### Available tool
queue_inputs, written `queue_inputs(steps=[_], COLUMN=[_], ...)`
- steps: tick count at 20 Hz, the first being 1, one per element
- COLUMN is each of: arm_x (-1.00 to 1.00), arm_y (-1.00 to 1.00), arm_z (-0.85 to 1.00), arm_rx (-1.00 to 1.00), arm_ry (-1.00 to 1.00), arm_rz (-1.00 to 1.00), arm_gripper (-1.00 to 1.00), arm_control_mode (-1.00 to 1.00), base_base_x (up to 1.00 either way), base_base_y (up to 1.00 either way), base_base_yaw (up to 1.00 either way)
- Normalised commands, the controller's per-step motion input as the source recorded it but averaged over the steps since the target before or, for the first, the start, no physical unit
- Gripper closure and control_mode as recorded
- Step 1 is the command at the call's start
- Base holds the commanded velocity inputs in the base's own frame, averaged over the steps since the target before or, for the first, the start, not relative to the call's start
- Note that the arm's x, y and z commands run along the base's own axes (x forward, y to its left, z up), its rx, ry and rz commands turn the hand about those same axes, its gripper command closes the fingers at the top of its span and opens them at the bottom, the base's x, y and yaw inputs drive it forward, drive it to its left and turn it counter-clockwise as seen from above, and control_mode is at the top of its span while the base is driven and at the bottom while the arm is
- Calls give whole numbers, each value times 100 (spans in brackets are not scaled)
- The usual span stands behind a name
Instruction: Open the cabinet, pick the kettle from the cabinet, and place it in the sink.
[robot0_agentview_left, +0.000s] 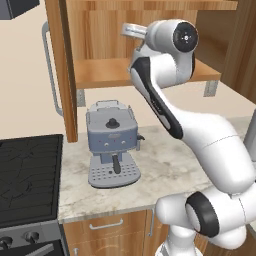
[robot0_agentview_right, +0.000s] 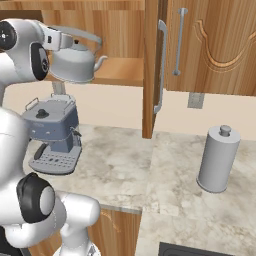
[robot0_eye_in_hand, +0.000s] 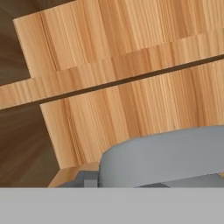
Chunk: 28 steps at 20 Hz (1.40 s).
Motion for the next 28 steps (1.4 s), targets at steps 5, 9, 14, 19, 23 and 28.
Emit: queue_inputs(steps=[5,9,14,19,23,28], arm_x=[-50,-49,-48,-42,-30,-23], arm_y=[-5,-6,-3,-1,0,0], arm_z=[0,-5,-13,-30,-32,-28], arm_rx=[0,0,0,0,0,0], arm_ry=[0,0,-1,-3,0,3], arm_rz=[0,0,0,0,0,0], arm_gripper=[100,100,100,100,100,100], arm_control_mode=[-100,-100,-100,-100,-100,-100], base_base_x=[0,0,0,0,0,0], base_base_y=[0,0,0,0,0,0], base_base_yaw=[0,0,0,0,0,0])
